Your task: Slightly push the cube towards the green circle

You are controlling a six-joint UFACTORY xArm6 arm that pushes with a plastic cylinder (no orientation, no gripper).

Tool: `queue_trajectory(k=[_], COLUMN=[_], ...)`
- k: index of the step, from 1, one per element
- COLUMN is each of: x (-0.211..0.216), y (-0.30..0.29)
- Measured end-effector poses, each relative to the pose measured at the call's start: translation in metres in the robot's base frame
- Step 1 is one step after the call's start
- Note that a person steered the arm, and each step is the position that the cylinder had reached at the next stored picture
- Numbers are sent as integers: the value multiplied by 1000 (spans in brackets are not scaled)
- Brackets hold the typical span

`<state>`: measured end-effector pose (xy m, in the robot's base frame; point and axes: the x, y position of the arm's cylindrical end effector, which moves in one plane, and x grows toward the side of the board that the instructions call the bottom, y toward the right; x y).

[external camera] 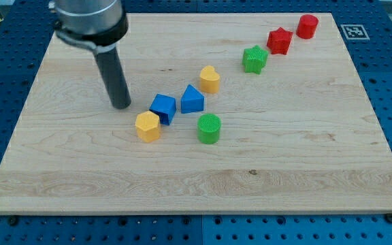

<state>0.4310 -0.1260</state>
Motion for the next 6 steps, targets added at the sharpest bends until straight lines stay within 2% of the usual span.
queue_trajectory(k=[4,5,6], x=[23,23,10], y=[74,83,65])
